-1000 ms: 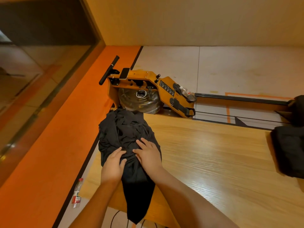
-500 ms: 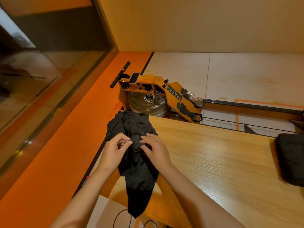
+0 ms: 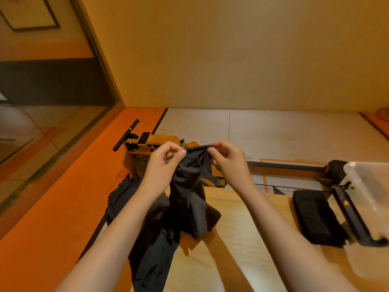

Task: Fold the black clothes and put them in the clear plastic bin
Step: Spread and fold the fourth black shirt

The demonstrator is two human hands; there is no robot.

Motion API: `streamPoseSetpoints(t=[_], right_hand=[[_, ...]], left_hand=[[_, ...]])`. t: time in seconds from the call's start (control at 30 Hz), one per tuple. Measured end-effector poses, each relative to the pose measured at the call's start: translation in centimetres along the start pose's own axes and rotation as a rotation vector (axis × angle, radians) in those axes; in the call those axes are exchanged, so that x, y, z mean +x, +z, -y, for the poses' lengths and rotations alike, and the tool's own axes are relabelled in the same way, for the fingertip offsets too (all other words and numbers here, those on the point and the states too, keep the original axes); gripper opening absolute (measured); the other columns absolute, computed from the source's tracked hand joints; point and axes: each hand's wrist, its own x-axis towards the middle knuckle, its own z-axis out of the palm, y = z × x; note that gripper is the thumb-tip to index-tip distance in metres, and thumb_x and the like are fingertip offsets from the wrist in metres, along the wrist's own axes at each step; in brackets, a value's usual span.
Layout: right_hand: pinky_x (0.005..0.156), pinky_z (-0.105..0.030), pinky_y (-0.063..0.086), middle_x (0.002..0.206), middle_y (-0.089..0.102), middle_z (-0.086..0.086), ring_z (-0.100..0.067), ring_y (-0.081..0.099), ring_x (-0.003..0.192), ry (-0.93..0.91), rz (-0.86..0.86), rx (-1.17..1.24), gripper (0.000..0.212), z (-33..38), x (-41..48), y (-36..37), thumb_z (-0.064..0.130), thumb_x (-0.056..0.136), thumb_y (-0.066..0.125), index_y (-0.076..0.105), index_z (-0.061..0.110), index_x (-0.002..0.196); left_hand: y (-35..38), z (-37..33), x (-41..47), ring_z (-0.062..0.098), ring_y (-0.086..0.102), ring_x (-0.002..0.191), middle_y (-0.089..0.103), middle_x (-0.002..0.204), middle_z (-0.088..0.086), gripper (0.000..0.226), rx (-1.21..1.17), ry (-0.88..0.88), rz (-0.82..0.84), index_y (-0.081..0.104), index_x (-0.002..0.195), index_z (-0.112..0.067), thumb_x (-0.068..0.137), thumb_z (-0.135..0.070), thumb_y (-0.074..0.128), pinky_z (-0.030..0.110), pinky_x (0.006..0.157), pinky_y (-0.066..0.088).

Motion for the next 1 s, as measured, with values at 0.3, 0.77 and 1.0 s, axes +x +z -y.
streamPoseSetpoints(t=[0.3,0.77,1.0], right_hand=[[0.057,-0.015,0.045,0.081,0.069,-0.002,-0.005,0.059,0.068,-0.04,-0.055,0.035,0.015,5.6,-0.1,-7.8,0.01,0.096,0.055,0.07,0.01,0.097],[0.11,-0.031,0.037,0.142,0.051,0.002,-0.015,0.046,0.132,0.538,0.211,-0.474,0.052,-15.4,-10.8,-7.5,0.018,0.093,0.062,0.046,0.017,0.143],[0.119,-0.029,0.011,0.16,0.018,0.006,-0.013,0.011,0.148,0.362,0.49,-0.795,0.068,-19.2,-17.1,-2.7,0.035,0.093,0.061,0.028,0.024,0.152]], left_hand=[[4.5,-4.7,3.0,0.01,0.067,0.082,0.069,0.082,-0.004,0.015,-0.344,-0.146,0.22,0.062,0.094,-0.012,0.098,-0.023,0.053,0.021,0.068,0.05],[14.3,14.2,-5.9,0.023,0.039,0.136,0.043,0.146,0.007,0.055,0.108,-0.654,0.43,0.041,0.141,-0.01,0.093,-0.026,0.064,0.032,0.106,0.035],[13.5,18.7,-10.7,0.029,0.035,0.133,0.041,0.142,0.005,0.063,0.622,-0.662,0.253,0.037,0.142,-0.016,0.089,-0.035,0.067,0.044,0.105,0.036]])
